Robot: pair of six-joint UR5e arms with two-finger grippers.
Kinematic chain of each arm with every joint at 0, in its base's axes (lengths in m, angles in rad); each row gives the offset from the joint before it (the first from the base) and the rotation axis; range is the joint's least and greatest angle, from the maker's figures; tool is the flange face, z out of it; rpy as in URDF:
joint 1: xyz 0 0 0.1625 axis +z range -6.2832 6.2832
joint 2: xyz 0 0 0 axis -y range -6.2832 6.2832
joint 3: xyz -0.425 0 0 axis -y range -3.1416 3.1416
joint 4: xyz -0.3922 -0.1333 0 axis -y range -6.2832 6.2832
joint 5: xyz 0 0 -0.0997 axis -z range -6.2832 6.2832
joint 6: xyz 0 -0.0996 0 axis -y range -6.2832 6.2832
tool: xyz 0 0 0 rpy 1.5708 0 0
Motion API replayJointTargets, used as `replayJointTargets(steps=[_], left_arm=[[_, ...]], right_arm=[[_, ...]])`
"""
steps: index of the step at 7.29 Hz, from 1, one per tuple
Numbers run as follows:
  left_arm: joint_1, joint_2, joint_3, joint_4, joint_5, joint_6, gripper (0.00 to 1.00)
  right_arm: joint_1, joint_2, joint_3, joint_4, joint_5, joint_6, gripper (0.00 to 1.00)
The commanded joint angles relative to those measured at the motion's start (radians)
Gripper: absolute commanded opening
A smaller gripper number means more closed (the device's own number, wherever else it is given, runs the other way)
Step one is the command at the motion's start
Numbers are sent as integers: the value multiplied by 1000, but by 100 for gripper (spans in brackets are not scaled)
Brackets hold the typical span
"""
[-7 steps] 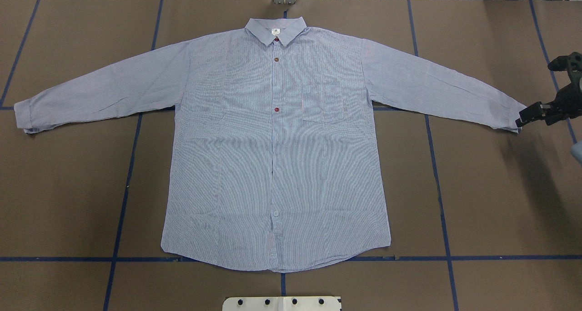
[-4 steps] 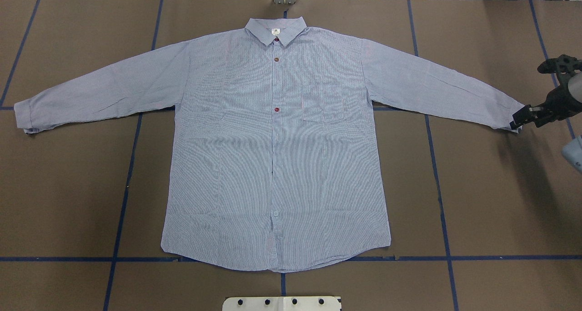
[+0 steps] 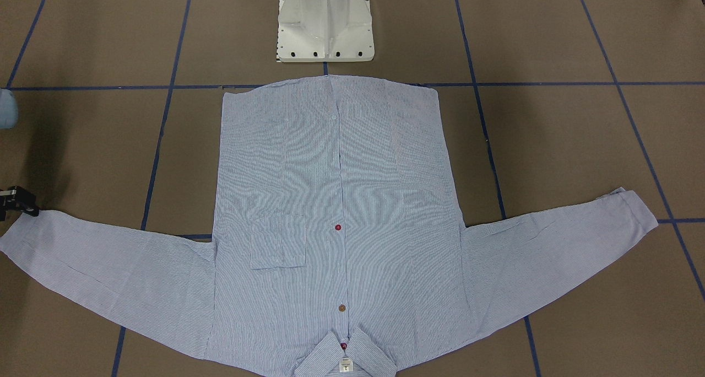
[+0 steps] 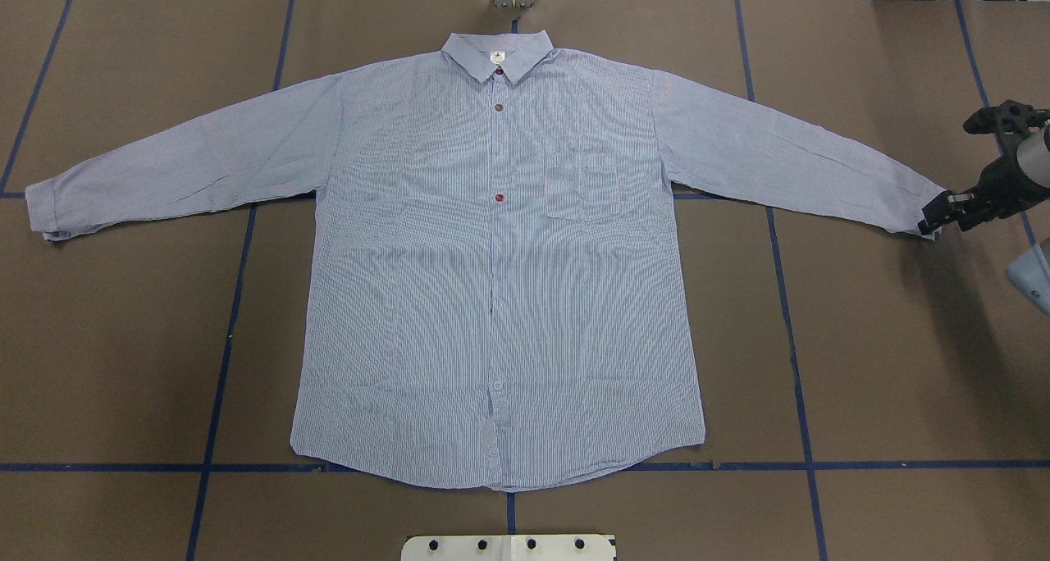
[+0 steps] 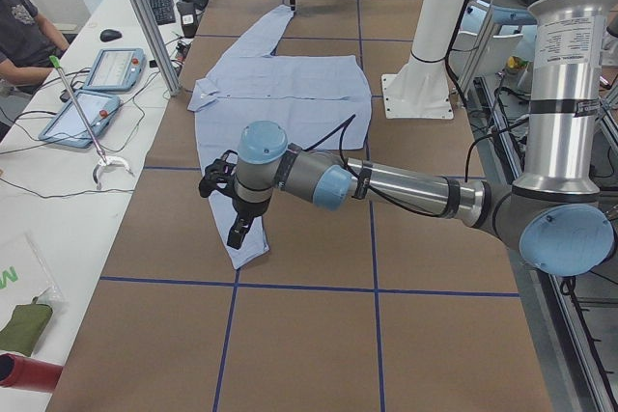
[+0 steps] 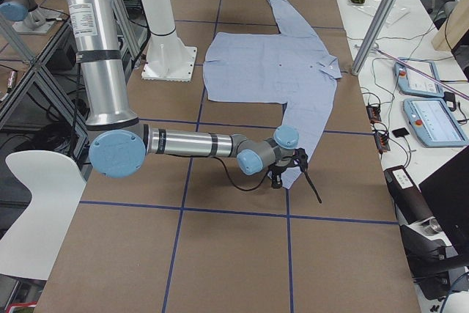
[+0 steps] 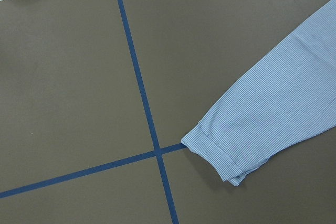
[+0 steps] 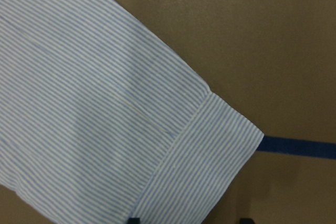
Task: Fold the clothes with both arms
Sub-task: 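Lower the right gripper onto the sleeve cuff nearest it and grasp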
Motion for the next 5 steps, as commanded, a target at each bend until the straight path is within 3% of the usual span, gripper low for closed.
replayJointTargets(steps=[1,5], left_arm=[[0,-2,-2,-1,0,-11,100],[0,-2,-8,-1,0,-14,100]], right_arm=[[0,0,1,-1,0,-1,51],[-11,1,1,-3,0,1,52]])
